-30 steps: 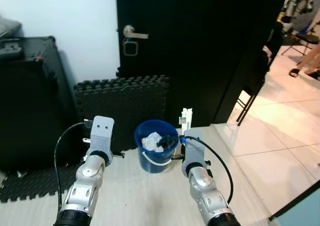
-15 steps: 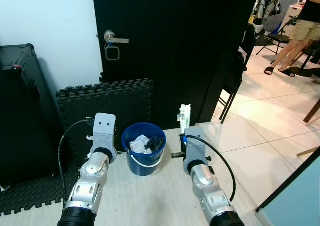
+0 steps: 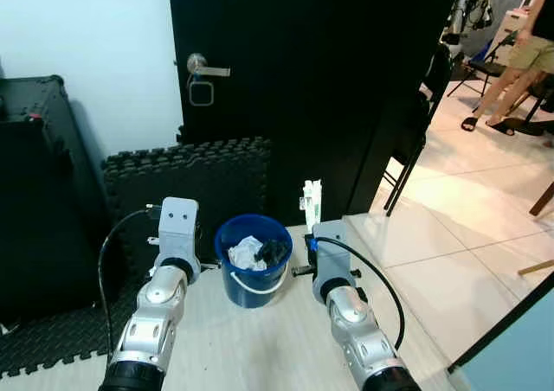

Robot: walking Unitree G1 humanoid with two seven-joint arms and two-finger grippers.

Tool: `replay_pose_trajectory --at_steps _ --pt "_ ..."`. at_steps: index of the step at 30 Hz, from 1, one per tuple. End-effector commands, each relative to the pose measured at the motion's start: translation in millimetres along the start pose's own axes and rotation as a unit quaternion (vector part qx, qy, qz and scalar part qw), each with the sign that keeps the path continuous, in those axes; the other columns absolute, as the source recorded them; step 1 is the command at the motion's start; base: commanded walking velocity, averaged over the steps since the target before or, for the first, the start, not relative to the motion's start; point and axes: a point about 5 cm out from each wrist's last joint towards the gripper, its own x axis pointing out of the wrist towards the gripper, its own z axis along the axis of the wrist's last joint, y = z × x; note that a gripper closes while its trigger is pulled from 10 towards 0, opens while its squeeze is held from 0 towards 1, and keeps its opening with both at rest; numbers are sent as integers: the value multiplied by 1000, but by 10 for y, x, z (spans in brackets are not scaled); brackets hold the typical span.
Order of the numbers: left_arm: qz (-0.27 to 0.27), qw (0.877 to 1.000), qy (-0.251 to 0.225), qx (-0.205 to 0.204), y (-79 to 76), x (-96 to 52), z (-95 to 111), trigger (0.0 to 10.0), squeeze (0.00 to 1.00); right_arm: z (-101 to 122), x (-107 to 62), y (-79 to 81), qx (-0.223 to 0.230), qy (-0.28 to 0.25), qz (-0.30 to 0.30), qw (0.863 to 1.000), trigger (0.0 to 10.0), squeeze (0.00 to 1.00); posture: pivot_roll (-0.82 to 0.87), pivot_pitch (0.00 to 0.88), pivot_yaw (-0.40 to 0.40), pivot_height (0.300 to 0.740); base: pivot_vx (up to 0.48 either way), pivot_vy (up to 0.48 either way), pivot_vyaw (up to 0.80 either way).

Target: Clean up the room

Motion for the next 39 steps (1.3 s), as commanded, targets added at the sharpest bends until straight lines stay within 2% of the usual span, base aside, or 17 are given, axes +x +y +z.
replay_pose_trajectory --at_steps 1,17,24,29,39 --pt "1 1000 3 -5 16 -8 -17 10000 0 20 9 -10 0 -5 1 1000 10000 0 53 0 -62 740 337 0 0" --pt "-1 1000 2 -4 13 0 -10 10000 0 28 15 -41 16 -7 -5 1000 10000 0 51 0 -62 740 337 0 0" --pt "-2 1000 2 -4 16 8 -9 10000 0 10 18 -57 22 -2 -10 1000 10000 0 49 0 -60 740 334 0 -721" --pt "-3 1000 2 -4 10 15 -9 10000 0 17 25 -54 8 -3 -9 1000 10000 0 48 0 -61 740 335 0 0" --pt "-5 1000 2 -5 6 24 -6 10000 0 27 37 -49 9 -5 -8 1000 10000 0 48 0 -61 740 335 0 0"
